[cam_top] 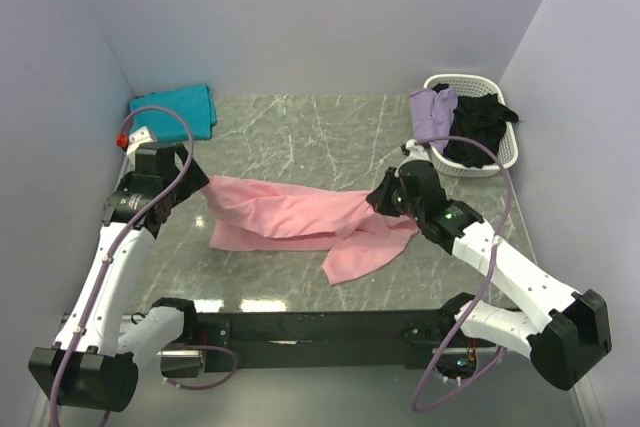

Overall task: Fold and stack the t-shirts
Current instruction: Flatten the tshirt out

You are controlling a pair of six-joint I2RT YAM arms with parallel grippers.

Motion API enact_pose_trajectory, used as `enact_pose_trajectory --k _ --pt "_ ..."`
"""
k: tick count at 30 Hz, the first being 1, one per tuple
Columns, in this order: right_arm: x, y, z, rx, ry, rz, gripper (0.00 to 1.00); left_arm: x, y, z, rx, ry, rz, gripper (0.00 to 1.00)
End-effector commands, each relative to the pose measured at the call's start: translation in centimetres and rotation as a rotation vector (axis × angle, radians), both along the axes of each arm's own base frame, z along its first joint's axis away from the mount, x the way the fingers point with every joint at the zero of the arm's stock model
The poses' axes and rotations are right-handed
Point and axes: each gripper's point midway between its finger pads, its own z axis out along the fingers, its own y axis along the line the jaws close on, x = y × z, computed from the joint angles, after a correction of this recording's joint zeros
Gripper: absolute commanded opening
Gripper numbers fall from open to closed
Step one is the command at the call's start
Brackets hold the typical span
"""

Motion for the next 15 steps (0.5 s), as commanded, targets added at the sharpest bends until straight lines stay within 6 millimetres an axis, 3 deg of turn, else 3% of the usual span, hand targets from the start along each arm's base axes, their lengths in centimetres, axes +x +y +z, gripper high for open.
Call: enact_pose_trajectory --k 1,5,6,7,8,9,10,11,12,13,14,15 --pt "2.7 0.4 3.4 -0.039 -0.113 -0.005 0.0 2.1 -1.6 1.5 -0.04 -0.076 -0.083 0.99" --pt "5.5 0.3 5.7 -0.095 -0.19 -0.035 0.0 4.2 -5.6 -2.5 -0.161 -0.001 -0.262 1.0" --pt "6.3 0.4 5.3 -0.114 -0.177 -0.04 0.0 5.1 -6.5 -4.4 -0.19 0.053 -0.293 0.99" --pt "6.7 0.4 5.4 -0.128 -0.175 -0.04 0.0 5.6 -7.7 -5.0 -0.234 0.073 -0.339 0.99" --pt "7.6 0.5 6.5 -0.142 -0.197 -0.046 0.0 6.7 -8.0 -5.1 -0.264 0.07 -0.314 0.99" --pt "8.3 0.6 5.9 -0.162 -0.186 -0.051 0.0 7.6 -7.8 -6.7 -0.266 0.109 -0.283 0.99" --pt "8.7 0.7 5.9 -0.169 -0.185 -0.05 0.0 8.2 -7.7 -7.1 -0.273 0.113 -0.256 0.99" --pt "9.2 1.0 6.5 -0.17 -0.196 -0.044 0.0 9.2 -7.9 -6.5 -0.306 0.099 -0.229 0.99" --pt "9.6 1.3 5.9 -0.18 -0.181 -0.034 0.0 10.5 -8.3 -6.4 -0.321 0.076 -0.233 0.99" --pt "9.8 1.4 5.8 -0.181 -0.18 -0.028 0.0 11.3 -10.2 -5.0 -0.395 0.018 -0.319 1.0" --pt "10.0 1.7 5.9 -0.179 -0.182 -0.016 0.0 11.1 -11.5 -5.2 -0.457 -0.011 -0.373 0.99" --pt "10.0 1.9 5.6 -0.177 -0.172 -0.007 0.0 12.5 -12.4 -3.0 -0.481 -0.139 -0.425 0.99"
